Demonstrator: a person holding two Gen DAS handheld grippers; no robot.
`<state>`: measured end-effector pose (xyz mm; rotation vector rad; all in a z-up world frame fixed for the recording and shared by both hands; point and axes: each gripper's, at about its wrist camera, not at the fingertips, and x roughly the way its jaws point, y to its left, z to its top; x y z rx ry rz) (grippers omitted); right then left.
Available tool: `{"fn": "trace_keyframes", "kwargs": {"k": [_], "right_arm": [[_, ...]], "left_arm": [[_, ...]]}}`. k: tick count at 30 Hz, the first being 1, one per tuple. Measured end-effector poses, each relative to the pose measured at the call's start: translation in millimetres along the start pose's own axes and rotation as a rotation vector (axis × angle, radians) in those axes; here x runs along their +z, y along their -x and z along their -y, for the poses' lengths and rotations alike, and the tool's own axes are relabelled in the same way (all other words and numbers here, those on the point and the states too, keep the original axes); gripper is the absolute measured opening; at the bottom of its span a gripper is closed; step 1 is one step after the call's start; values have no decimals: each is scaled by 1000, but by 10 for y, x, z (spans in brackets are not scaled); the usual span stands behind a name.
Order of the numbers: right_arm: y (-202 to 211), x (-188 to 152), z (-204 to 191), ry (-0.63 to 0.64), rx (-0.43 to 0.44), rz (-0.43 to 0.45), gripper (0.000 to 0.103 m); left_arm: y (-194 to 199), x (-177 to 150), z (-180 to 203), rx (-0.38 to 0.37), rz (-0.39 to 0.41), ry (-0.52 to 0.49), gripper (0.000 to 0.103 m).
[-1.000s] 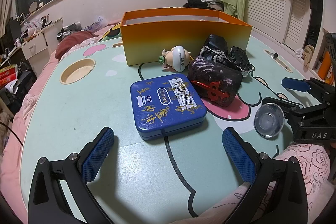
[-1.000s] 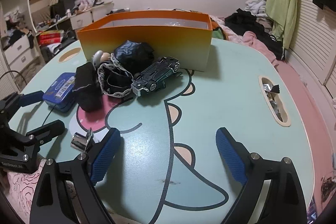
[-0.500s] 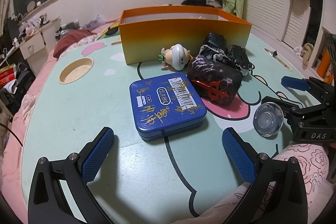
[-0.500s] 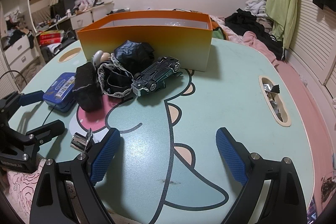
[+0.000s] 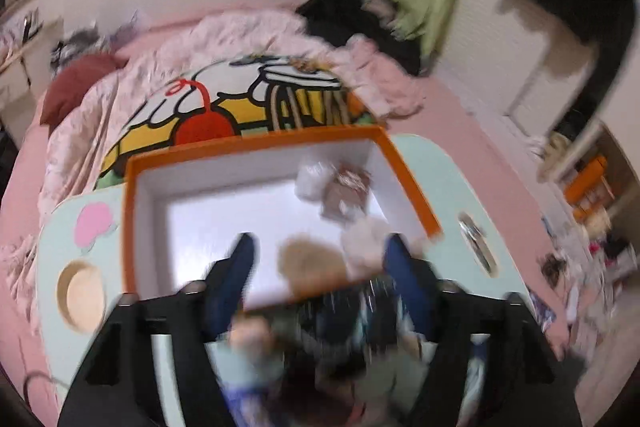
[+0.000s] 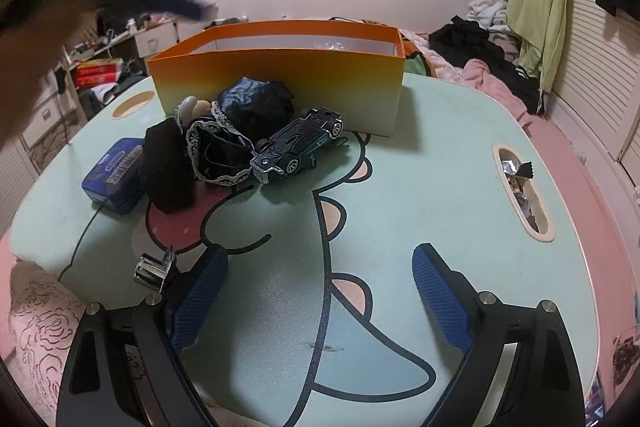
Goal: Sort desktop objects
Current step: 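Reach the left gripper into the orange box and grasp the clear plastic bag, then set the clear plastic bag on the table beside the figurine, open left gripper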
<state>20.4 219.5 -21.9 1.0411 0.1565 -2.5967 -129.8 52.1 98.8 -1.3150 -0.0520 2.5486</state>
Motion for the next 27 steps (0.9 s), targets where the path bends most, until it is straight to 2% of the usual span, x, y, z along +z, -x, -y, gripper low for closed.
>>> {"fn": "trace_keyframes", "kwargs": {"k": [4, 6, 8, 9, 10, 11, 13, 15, 17, 19, 22, 25, 27], "right_arm": [[-2, 1, -2, 0, 1, 0, 93], [0, -1, -5, 0, 0, 0, 93], [0, -1, -6, -1, 0, 0, 93], [-1, -1, -7, -1, 0, 0, 93], [-4, 1, -7, -1, 0, 0, 93], [-2, -2, -7, 0, 0, 0, 93], [-3, -3, -8, -2, 1, 0, 93], [-1, -3, -11, -1, 0, 1, 93], [-6, -2, -10, -1, 0, 0, 93], [-9, -3, -8, -1, -1, 0, 93], [-12, -4, -8, -1, 0, 0, 93], [-16, -3, -10, -1, -1, 0, 94], [-16, -5, -7, -1, 0, 0, 94]], "left_arm": [[-621, 361, 147, 79, -149, -69, 57], [-828, 436, 177, 140, -172, -68, 57], [-950, 481, 191, 156, -184, -60, 57], [-1017, 499, 188, 161, -195, -49, 49], [-1090, 508, 166, 163, -212, -29, 34], [-1141, 524, 138, 146, -222, -12, 30], [-1141, 519, 115, 111, -207, -14, 28], [-993, 456, 120, 102, -167, -61, 28], [-726, 393, 131, 56, -102, -82, 28], [-285, 246, 92, -16, -13, -98, 28], [333, -110, -54, -58, 99, -112, 28], [724, -513, -290, -16, 166, -85, 29], [765, -807, -407, 70, 157, -76, 29]]}}
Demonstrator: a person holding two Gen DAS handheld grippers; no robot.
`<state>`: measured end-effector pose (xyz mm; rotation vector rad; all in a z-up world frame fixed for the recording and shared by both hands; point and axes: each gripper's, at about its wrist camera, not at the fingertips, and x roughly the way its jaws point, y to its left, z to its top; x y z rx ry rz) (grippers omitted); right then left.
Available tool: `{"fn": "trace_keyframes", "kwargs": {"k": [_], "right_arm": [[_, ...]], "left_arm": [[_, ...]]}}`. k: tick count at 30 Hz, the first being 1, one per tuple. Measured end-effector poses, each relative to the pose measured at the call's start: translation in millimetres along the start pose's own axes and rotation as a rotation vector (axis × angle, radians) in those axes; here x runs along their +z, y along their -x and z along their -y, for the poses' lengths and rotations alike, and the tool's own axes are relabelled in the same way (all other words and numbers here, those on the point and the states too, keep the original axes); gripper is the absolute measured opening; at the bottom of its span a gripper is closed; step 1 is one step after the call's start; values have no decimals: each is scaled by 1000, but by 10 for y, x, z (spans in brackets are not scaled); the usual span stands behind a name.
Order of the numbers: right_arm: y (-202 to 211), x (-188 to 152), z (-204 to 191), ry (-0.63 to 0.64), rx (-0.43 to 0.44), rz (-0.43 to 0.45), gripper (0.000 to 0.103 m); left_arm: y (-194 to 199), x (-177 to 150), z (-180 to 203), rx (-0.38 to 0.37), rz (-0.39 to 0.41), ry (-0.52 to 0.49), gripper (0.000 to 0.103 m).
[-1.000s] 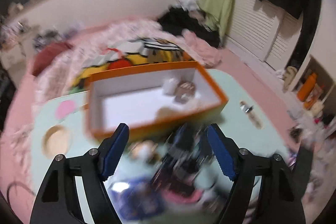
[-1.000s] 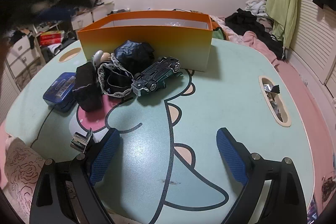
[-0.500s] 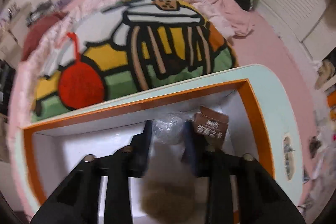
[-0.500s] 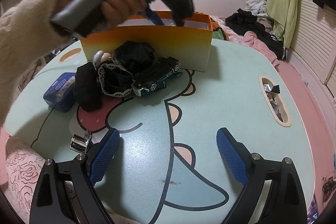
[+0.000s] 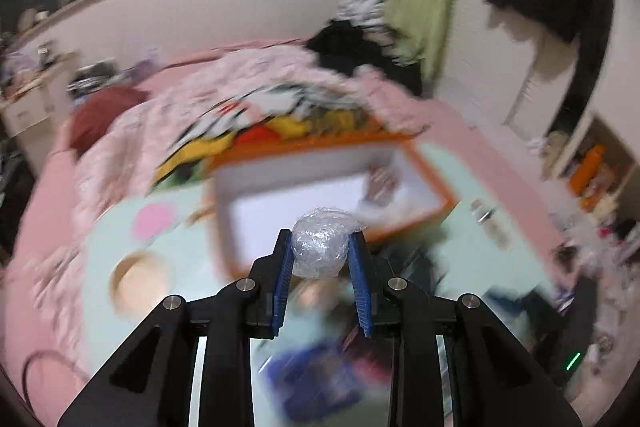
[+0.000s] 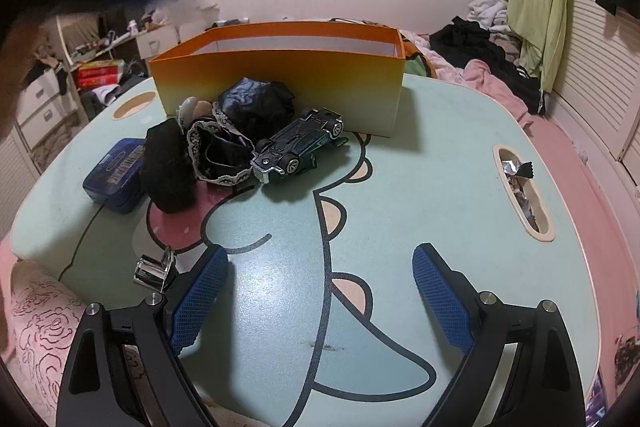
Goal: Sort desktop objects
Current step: 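Set the clear plastic bag on the table beside the figurine, open left gripper, then reach the right gripper into the box and grasp the brown printed card box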
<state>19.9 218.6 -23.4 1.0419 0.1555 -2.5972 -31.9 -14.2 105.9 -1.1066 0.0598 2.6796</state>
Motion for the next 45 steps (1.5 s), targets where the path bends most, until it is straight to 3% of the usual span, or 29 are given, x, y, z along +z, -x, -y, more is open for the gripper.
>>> {"fn": "trace_keyframes", "kwargs": {"k": [2, 5, 9, 12, 15, 19, 23, 24, 25, 26, 32, 45], "right_arm": [[0, -2, -2, -1, 1, 0, 94], [-4, 3, -24, 0, 0, 0, 94], [-1, 1, -24, -1, 1, 1, 94], [-5, 1, -26, -1, 1, 0, 94], [-6, 0, -24, -1, 1, 0, 94], [-10, 1, -27, -1, 1, 0, 94], [-10, -1, -24, -1, 1, 0, 94], [-10, -1, -24, -1, 1, 0, 94], [-15, -1, -24, 0, 0, -1, 94], [-10, -1, -26, -1, 1, 1, 94], [-12, -2, -25, -1, 1, 0, 94], [-14, -4, -23, -2, 1, 1, 95]], "left_arm": [[-69, -157, -55, 22, -11, -1, 29], [-291, -242, -85, -47, -25, 47, 31], [-444, -320, -23, -42, -40, 96, 69], [-223, -449, 47, -64, 23, 85, 82], [-63, -584, 108, -75, -8, 19, 83], [112, -967, 190, 1, -49, -85, 83], [-56, -1297, 275, 32, -130, -140, 83], [-86, -1321, 264, 13, -96, -103, 93], [-123, -1328, 271, 48, -68, -85, 101], [-162, -1320, 272, 66, -60, -59, 103], [-232, -1363, 300, 140, -9, 15, 103], [-208, -1314, 256, 134, 3, 9, 103]]}}
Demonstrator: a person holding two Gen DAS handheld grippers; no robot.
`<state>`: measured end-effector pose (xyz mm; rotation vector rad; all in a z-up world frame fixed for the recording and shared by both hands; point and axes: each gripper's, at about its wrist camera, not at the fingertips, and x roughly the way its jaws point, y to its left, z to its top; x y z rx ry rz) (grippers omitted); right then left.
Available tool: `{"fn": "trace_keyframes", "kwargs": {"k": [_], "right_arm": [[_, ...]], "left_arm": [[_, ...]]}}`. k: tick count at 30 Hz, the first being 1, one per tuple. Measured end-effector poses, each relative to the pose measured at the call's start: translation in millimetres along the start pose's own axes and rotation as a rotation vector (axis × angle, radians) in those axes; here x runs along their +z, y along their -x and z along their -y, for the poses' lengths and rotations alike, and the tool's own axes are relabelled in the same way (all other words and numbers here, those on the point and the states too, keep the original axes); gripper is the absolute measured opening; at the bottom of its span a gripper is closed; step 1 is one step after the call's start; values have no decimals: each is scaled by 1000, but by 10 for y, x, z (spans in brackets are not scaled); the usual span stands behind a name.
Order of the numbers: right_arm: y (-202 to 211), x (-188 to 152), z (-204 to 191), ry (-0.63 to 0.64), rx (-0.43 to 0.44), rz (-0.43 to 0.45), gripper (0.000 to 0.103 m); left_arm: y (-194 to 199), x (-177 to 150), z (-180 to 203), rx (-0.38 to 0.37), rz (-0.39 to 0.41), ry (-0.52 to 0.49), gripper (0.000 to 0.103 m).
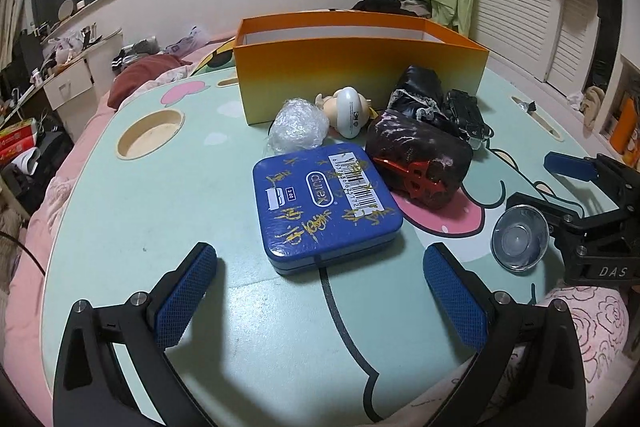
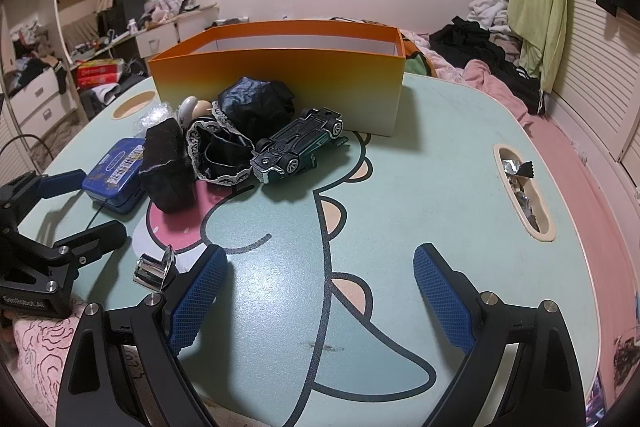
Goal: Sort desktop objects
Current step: 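Reach the right gripper into the box and grasp the brown printed card box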
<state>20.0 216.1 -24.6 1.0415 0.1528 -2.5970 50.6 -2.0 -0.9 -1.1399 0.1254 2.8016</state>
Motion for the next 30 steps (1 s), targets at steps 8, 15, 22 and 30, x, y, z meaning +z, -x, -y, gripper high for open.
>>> {"fn": "trace_keyframes", "kwargs": {"k": [8, 15, 22, 30], "right_arm": [[-6, 0, 0, 0, 0, 0, 95], [-6, 0, 0, -1, 0, 0, 95], [167, 115, 170, -98, 60, 67, 82], [41, 1518, 327, -187, 129, -33, 44]], "left_arm": [[4, -4, 4, 0, 0, 0, 103], [2, -3, 3, 0, 0, 0, 103], [18, 12, -8, -4, 1, 3, 103], [23, 17, -11, -6, 4, 3, 103]]}}
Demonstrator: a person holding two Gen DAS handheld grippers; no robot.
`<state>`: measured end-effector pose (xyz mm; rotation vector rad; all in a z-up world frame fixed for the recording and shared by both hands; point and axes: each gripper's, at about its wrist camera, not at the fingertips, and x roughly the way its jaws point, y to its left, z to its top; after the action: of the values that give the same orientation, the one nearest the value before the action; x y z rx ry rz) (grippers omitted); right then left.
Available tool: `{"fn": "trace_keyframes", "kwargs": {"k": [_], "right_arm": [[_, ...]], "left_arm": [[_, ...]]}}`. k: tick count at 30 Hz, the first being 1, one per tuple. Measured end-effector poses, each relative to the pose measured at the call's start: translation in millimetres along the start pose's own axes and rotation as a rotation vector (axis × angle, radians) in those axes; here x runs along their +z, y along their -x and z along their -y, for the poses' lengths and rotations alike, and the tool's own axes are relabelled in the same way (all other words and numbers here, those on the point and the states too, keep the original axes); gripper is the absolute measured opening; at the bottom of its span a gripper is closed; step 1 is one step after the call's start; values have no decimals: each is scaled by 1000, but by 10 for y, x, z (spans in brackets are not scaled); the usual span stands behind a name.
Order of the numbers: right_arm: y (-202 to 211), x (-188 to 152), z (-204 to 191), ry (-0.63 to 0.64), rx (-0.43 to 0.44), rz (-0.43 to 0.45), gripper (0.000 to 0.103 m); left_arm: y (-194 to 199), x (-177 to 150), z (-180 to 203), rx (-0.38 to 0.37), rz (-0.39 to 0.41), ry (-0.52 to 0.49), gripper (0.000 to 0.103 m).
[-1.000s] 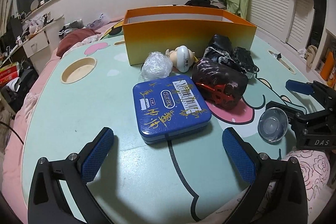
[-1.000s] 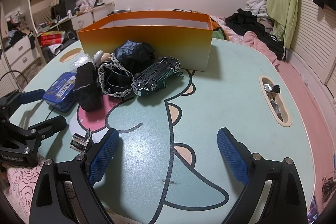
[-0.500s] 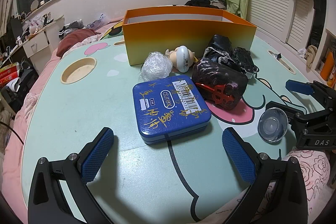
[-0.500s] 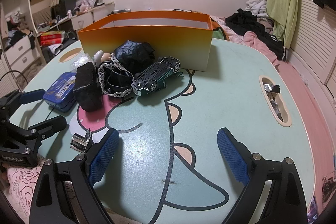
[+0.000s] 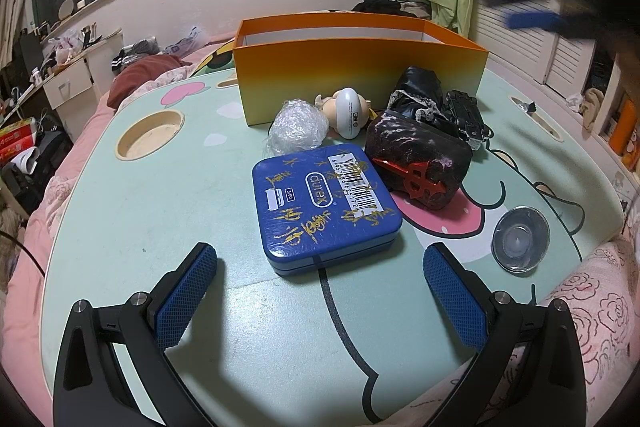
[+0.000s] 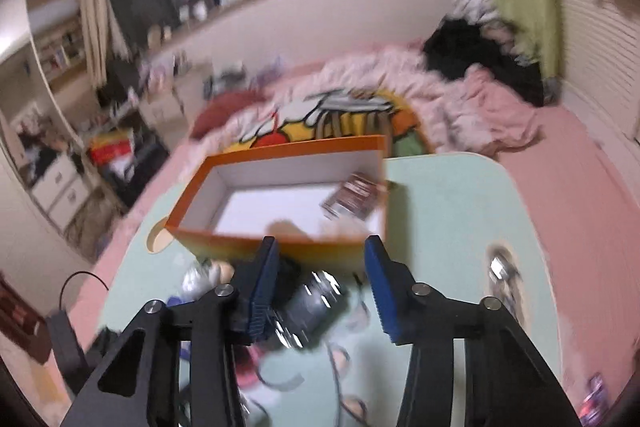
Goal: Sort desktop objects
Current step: 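Reach the right gripper into the box and grasp the brown printed card box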
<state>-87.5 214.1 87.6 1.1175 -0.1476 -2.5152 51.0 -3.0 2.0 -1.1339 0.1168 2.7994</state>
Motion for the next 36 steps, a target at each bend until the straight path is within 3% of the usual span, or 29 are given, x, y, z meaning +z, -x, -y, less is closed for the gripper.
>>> {"fn": "trace_keyframes", "kwargs": {"k": [4, 6, 9, 11, 14, 16, 17, 18, 20, 23, 28, 29, 30, 32, 36], "right_arm": [[-840, 534, -107, -37, -105, -311, 44], [-1164, 648, -90, -60, -170, -410, 45], [-1525, 756, -19, -85, -305, -492, 45], [-1668, 780, -27, -99, -330, -517, 51], [-1818, 836, -104, -89, -376, -522, 56], [-1907, 802, -292, 15, -430, -504, 29], [-1880, 755, -338, 18, -381, -491, 6], [-1867, 756, -377, 11, -332, -489, 1], [-1777, 776, -450, 6, -261, -448, 1], [-1347, 869, -653, 108, -268, -261, 1], [-692, 910, -771, 150, -161, -132, 2], [-644, 873, -794, 179, -167, -123, 8], [-645, 876, -825, 218, -191, -137, 33], [-782, 879, -741, 220, -227, -183, 63], [-1190, 968, -475, 181, -272, -216, 63]], "left_arm": [[5, -6, 10, -2, 2, -1, 103], [4, -2, 15, -3, 4, -1, 103], [2, -5, 5, -4, 5, -1, 103], [3, -4, 12, -4, 6, -5, 103], [-1, 0, 5, -7, 8, -4, 103], [-5, 2, 8, -7, 6, -5, 103], [-3, -2, 5, -9, 8, -5, 103], [-3, -2, 1, -10, 9, -5, 103], [-7, -1, -3, -10, 7, -5, 103], [-7, 0, -6, -11, 8, -6, 103], [-8, 2, -5, -11, 9, -5, 103], [-9, 5, -5, -10, 8, -6, 103], [-10, 6, -8, -10, 9, -6, 103], [-7, -1, -8, -11, 9, -6, 103], [-10, 5, -8, -12, 10, -6, 103]]}}
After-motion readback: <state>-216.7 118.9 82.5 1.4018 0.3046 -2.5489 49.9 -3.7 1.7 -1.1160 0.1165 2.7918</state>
